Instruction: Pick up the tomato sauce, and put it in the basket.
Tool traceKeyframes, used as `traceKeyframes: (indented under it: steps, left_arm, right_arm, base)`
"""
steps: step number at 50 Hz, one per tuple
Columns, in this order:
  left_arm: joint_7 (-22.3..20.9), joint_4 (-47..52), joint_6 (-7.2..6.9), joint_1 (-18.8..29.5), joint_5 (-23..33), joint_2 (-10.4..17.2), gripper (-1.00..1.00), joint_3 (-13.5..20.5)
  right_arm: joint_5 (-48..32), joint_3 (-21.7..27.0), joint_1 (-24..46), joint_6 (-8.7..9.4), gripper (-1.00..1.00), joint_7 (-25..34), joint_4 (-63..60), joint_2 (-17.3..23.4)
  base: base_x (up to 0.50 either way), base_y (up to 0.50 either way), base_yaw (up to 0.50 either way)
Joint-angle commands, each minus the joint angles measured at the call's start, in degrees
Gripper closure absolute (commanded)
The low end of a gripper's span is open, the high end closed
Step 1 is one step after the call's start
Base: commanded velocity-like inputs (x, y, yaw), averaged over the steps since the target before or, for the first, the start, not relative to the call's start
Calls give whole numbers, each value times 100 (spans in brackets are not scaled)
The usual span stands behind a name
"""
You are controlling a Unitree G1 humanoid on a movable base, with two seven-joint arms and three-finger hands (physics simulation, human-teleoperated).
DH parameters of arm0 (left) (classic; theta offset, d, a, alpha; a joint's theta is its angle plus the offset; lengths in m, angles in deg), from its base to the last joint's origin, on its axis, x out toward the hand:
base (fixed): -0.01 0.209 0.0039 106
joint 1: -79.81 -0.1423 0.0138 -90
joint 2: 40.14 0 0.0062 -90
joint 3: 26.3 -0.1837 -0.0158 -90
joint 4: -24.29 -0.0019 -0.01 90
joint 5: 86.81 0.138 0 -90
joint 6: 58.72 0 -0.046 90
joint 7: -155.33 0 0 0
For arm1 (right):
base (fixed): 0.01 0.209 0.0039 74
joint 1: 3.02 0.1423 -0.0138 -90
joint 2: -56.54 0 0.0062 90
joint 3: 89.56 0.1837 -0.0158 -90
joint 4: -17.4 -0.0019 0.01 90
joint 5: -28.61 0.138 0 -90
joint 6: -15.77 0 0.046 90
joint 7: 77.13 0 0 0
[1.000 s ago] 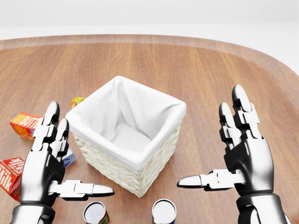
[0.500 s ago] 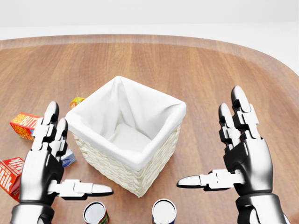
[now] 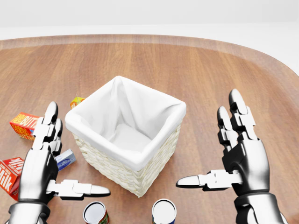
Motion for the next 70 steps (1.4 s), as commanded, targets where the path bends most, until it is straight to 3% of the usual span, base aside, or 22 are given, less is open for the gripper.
traceKeyframes:
  steps: [1,50,52,70]
  left_arm:
    - [-54,-29,0,-15,488,40,-100,5]
    - [-306,-201,0,-120,1580,113,-100,-29]
    - [-259,-321,108,-142,1604,108,-100,-45]
    - [-347,-263,194,-252,1875,106,-100,-108]
  right_arm:
    - [-23,0,7,0,-100,1,74,5]
    - [-20,23,36,0,-100,-8,133,12]
    - [-24,22,37,0,-100,-8,145,12]
    - [-36,20,65,0,-100,-17,250,13]
  base:
    - [0,0,0]
    - [0,0,0]
    - [0,0,0]
    - [0,0,0]
